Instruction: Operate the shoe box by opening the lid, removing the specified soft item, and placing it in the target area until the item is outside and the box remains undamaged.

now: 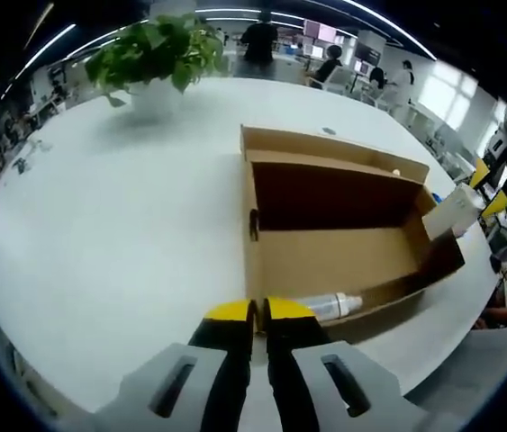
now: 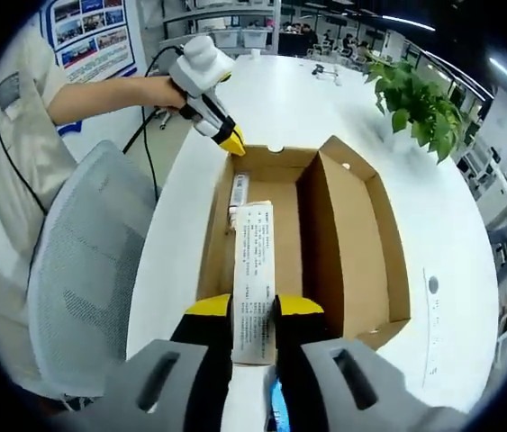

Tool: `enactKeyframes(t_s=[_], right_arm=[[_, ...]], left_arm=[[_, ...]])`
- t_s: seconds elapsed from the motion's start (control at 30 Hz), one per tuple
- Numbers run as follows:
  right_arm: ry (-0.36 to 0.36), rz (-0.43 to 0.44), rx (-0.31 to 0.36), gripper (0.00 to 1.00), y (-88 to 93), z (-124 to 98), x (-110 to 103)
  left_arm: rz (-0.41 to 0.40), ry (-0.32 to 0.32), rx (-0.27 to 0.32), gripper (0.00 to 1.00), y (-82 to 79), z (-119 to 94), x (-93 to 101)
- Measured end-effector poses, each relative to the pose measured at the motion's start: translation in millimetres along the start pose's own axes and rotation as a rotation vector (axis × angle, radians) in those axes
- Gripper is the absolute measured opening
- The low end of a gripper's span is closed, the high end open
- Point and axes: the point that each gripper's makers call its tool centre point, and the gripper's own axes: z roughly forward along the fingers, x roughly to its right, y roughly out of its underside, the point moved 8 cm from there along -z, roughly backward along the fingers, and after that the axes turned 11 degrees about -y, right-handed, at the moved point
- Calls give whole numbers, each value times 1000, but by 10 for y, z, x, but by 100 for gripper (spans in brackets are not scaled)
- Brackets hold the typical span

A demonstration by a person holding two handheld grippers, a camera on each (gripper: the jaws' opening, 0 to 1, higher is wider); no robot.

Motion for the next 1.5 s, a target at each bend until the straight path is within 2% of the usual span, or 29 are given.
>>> enactKeyframes(t_s=[0.33, 0.8, 1.0, 1.5], right_arm=[[52, -12, -5, 14, 131, -338, 11], [105, 12, -43, 14, 494, -708, 75], [120, 21, -51, 14, 626, -820, 139], [151, 44, -120, 15, 1060, -1044, 292]], left_arm=[[5, 1, 0, 1, 0, -5, 0], [20, 4, -2, 1, -3, 0, -1], [21, 5, -4, 1, -6, 6, -5], [14, 6, -6, 1, -15, 21, -8]])
